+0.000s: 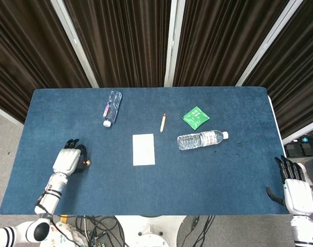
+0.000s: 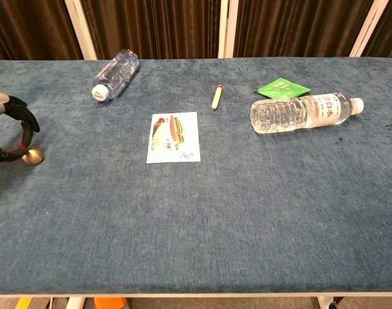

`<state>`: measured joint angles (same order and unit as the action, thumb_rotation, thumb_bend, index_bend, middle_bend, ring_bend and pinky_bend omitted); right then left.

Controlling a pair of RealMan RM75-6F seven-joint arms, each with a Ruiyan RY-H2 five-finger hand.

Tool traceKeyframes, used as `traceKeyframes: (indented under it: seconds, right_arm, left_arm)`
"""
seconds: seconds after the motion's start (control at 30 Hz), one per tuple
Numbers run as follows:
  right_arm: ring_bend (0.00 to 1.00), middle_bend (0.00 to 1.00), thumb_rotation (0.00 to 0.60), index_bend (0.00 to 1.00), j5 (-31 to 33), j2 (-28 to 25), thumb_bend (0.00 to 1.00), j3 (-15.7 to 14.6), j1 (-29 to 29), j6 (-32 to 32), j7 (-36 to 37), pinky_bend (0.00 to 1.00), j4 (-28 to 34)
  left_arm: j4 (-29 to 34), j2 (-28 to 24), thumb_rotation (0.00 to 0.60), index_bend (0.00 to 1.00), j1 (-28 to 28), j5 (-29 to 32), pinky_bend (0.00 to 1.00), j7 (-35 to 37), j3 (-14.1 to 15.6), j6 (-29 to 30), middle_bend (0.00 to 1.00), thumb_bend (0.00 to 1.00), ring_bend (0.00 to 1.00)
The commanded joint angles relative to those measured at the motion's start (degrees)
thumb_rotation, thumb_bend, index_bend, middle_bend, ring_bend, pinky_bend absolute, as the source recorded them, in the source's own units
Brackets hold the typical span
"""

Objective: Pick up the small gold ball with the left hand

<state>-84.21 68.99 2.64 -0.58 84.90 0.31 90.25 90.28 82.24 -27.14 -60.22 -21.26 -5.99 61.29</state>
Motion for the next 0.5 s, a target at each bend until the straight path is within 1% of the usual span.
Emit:
traceKeyframes:
  seconds: [0.03,0.1,0.17,0.4,0.5]
  right_arm:
    - [0.0,0.0,0.6,0.0,0.02,0.03,0.17,-0.01,-0.01,-0.04,-0.05,0.0,-0.02]
    - [0.0,0.0,0.6,0.0,0.09,0.07,0.17,0.0,-0.07,-0.18,-0.08,0.0,-0.04]
    - [0.0,0.0,0.6,0.0,0.07,0.12,0.17,-0.03,-0.1,-0.23,-0.14,0.0,-0.04]
    - [0.0,0.0,0.6,0.0,0.04,0.05,0.17,-0.01,-0.09,-0.12,-0.27,0.0,0.08]
    - [0.0,0.0,0.6,0.0,0.02,0.0,0.17,-0.03,-0.09,-0.12,-0.3,0.0,0.17]
  left_arm:
    - [-0.17,0.21,0.6,0.65,-0.1,0.45,0.02,-0.4,0.03,0.05,0.26,0.47,0.05]
    - [-0.08,0.19,0.6,0.63,-0.19,0.71,0.02,-0.47,0.02,-0.03,0.26,0.46,0.05]
    - [0.08,-0.09,0.6,0.58,-0.36,0.75,0.02,-0.66,0.16,-0.33,0.25,0.45,0.05]
    - [0.6,-1.21,0.6,0.35,-0.15,-1.63,0.02,2.03,0.43,-0.13,0.21,0.36,0.05]
    - [1.4,-2.06,0.6,0.29,0.16,-2.8,0.02,3.28,0.5,0.37,0.2,0.33,0.04]
